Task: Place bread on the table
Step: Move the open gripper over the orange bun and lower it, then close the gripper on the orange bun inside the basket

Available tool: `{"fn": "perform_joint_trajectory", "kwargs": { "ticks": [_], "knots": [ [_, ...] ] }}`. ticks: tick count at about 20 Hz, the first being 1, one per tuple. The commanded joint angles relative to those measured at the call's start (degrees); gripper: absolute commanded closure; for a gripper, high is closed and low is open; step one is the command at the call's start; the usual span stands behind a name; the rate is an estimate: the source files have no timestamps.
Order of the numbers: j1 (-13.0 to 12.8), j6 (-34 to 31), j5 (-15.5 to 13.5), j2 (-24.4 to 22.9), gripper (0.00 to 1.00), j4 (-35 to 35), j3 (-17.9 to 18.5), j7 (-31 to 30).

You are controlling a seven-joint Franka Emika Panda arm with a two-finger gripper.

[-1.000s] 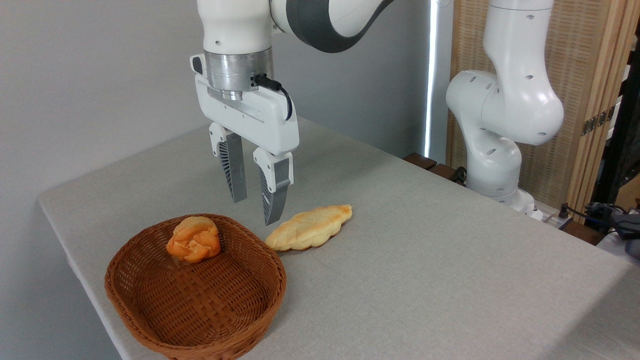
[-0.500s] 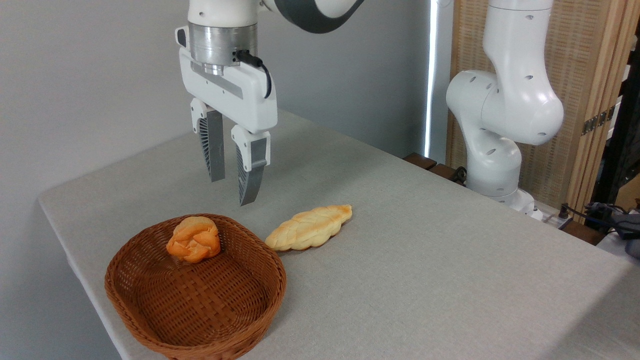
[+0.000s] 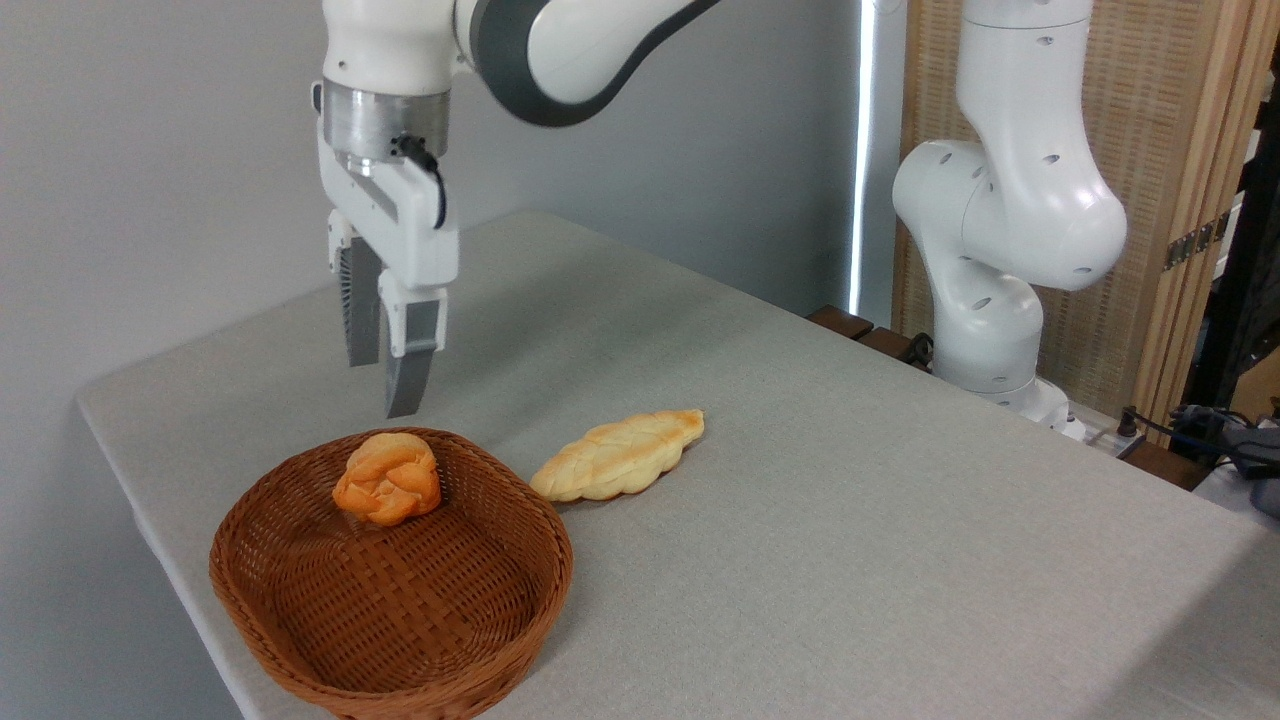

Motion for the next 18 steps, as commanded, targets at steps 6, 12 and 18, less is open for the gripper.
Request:
{"fn": "perform_joint_trajectory", "kwargs": {
  "ticks": [6, 12, 18],
  "knots": [
    [-1.21, 2.45, -0.02, 4.38, 0.00, 0.59, -0.10, 5.42],
    [-1.12, 2.62, 0.07, 6.22, 0.00, 0.68, 0.07, 5.51],
    [-1.03, 2.71, 2.44, 8.34, 0.00, 0.68, 0.51, 6.65]
  ]
}}
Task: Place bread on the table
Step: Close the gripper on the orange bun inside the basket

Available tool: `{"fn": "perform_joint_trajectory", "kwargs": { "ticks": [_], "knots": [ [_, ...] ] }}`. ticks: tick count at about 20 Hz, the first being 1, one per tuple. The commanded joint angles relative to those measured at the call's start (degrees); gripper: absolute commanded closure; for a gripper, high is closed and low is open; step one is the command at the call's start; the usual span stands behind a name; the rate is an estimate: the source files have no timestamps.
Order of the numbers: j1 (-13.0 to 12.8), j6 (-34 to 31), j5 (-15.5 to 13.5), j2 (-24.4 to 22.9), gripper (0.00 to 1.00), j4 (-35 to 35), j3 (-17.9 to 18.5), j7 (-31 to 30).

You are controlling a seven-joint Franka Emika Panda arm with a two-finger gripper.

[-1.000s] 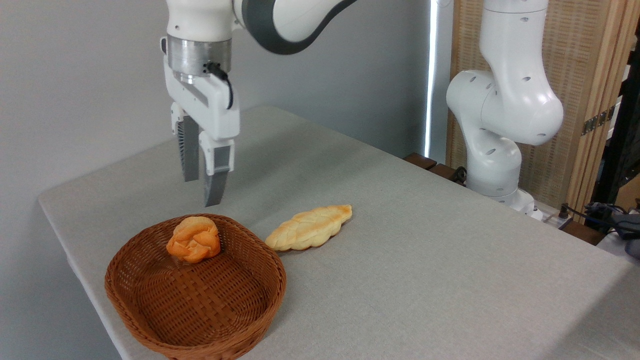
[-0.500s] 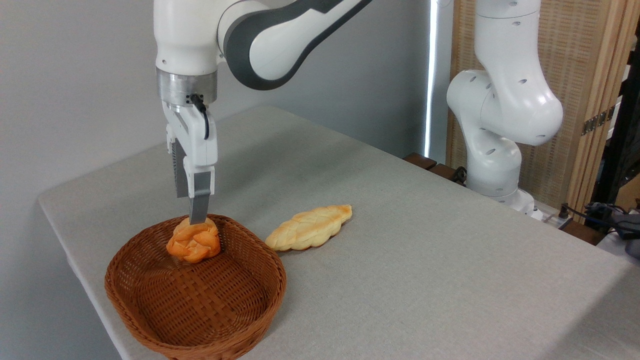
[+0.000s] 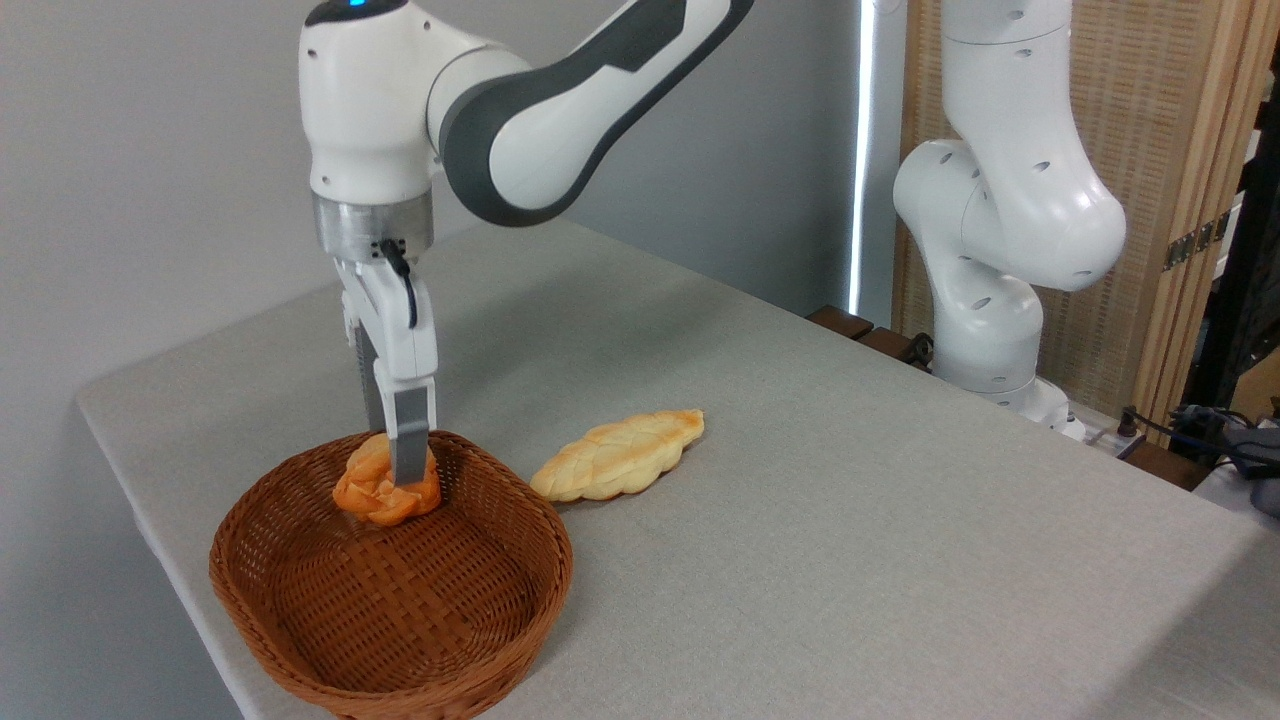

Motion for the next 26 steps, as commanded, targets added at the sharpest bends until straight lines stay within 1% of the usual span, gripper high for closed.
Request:
{"fn": "perform_joint_trajectory", "kwargs": {
  "ticks": [1, 2, 3, 5, 6, 7, 8, 9, 12, 16, 19, 20, 21, 23, 26],
  "knots": [
    [-0.23, 1.20, 1.50, 0.82, 0.00, 0.62, 0.69, 0.98],
    [-0.06, 1.20, 1.59, 0.82, 0.01, 0.62, 0.77, 0.98],
    [0.12, 1.20, 1.68, 0.82, 0.06, 0.62, 0.86, 1.06],
    [0.21, 1.20, 2.29, 0.82, 0.19, 0.62, 0.86, 1.68],
    [0.21, 1.20, 2.64, 0.82, 0.31, 0.62, 0.86, 2.20],
    [0.21, 1.20, 2.64, 0.91, 0.38, 0.62, 0.86, 2.38],
    [0.21, 1.20, 2.64, 1.00, 0.50, 0.62, 0.86, 2.47],
    [0.21, 1.20, 2.56, 1.09, 0.52, 0.62, 0.86, 2.47],
    [0.21, 1.20, 2.56, 1.79, 0.53, 0.62, 0.86, 2.47],
    [0.21, 1.20, 2.56, 2.05, 0.62, 0.62, 0.86, 2.47],
    [0.21, 1.20, 2.64, 2.05, 0.63, 0.79, 0.86, 2.47],
    [0.21, 1.20, 2.64, 2.05, 0.69, 0.79, 0.86, 2.56],
    [0.21, 1.20, 2.64, 2.05, 0.72, 0.79, 0.86, 2.56],
    [0.21, 1.20, 2.64, 2.05, 0.75, 0.79, 0.86, 2.56],
    [0.21, 1.20, 2.73, 2.05, 0.76, 0.79, 0.86, 2.56]
  ]
}}
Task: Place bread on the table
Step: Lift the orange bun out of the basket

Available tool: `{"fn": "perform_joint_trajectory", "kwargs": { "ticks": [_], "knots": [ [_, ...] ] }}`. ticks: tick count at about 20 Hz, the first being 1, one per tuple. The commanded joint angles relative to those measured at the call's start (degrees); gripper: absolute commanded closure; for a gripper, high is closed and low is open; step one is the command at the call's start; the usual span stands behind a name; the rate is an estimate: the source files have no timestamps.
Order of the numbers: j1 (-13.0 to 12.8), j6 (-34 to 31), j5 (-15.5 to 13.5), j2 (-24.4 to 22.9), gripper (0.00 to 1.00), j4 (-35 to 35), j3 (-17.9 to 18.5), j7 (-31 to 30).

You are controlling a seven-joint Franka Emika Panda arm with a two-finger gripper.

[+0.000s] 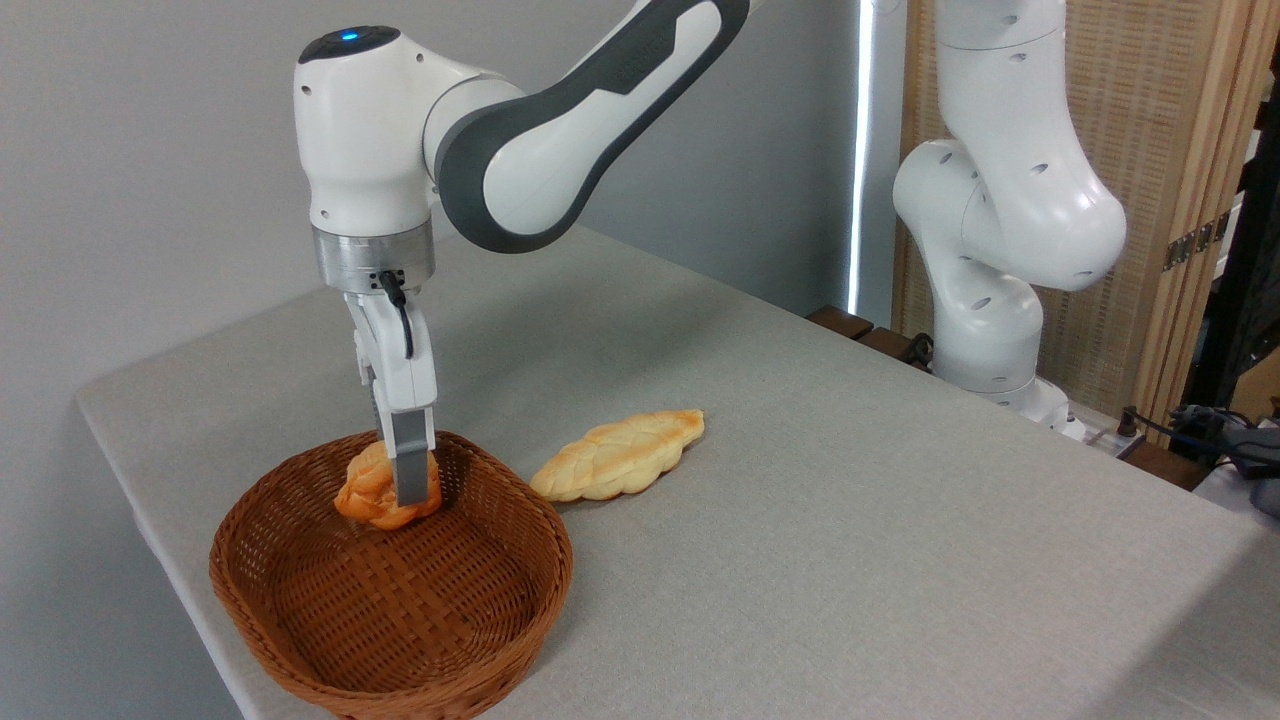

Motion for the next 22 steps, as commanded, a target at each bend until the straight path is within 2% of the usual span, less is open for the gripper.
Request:
{"fn": "perform_joint_trajectory", "kwargs": {
  "ticks": [1, 7, 10, 14, 16, 18, 22],
  "knots": [
    [-0.10, 1.07, 0.54, 0.26, 0.76, 0.49, 0.30, 1.02],
    [-0.02, 1.07, 0.19, 0.09, 0.76, 0.67, 0.65, 0.93],
    [-0.02, 1.07, -0.33, -0.27, 0.76, 3.64, 1.27, 0.84],
    [-0.02, 0.90, -4.02, -2.81, 0.76, 4.71, 2.76, 0.40],
    [-0.02, -1.64, -4.20, -4.56, 0.76, 4.28, 2.94, -0.39],
    [-0.02, -6.99, -4.73, -6.41, 0.75, 4.27, 2.94, -2.49],
    [-0.02, -15.51, -7.89, -10.10, 0.73, 3.84, 3.37, -5.57]
  ]
}}
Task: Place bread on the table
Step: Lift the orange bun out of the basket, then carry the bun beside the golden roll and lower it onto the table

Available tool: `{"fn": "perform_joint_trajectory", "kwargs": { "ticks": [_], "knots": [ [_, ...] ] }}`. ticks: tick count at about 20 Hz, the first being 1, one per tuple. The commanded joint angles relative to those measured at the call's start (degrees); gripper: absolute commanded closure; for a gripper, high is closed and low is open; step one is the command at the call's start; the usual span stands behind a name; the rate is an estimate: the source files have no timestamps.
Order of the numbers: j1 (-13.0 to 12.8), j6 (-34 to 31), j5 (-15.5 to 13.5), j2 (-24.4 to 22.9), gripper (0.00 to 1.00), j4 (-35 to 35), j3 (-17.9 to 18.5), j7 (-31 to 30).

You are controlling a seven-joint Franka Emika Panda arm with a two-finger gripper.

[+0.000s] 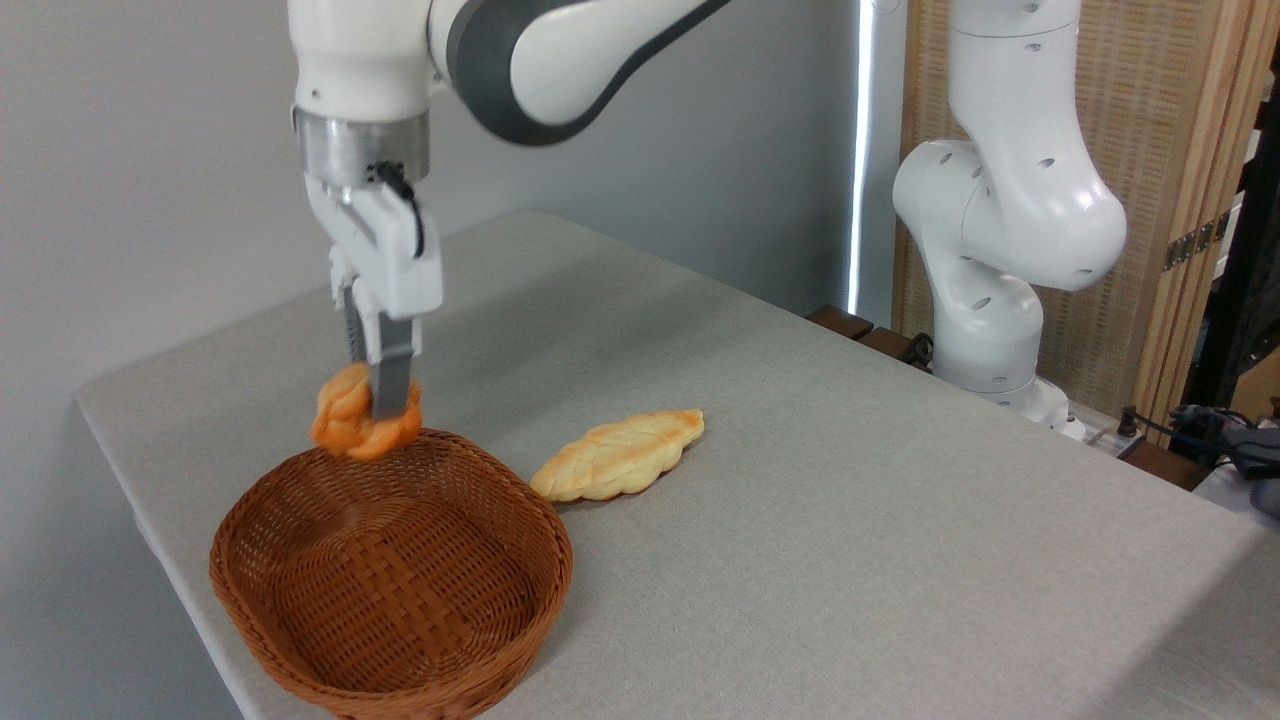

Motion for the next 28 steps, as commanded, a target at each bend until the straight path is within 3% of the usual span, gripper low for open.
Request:
{"fn": "perform_joint_trajectory", "kwargs": {
  "ticks": [1, 4, 8, 12, 13, 14, 17, 21, 28],
  "knots": [
    [-0.32, -8.79, -2.50, -4.64, 0.72, -1.85, 1.21, -2.40],
    [-0.58, -13.64, -3.21, -7.36, 0.72, -4.91, 1.12, -2.49],
    [-1.28, -14.09, -5.22, -8.25, 0.71, -8.61, 0.33, -4.07],
    [-6.02, -13.91, -4.88, -7.64, 0.63, -11.87, -0.37, -5.48],
    [-6.38, -13.91, -4.88, -7.37, 0.52, -12.04, -0.37, -5.39],
    [-6.47, -13.91, -4.88, -7.11, 0.29, -12.22, -0.46, -5.30],
    [-6.38, -13.91, -4.79, -6.50, 0.00, -12.22, -0.46, -4.86],
    [-6.38, -13.47, -2.51, -4.57, 0.00, -12.14, -0.46, -4.86],
    [-6.38, -12.77, -2.33, -3.94, 0.00, -11.96, -0.46, -4.77]
  ]
}}
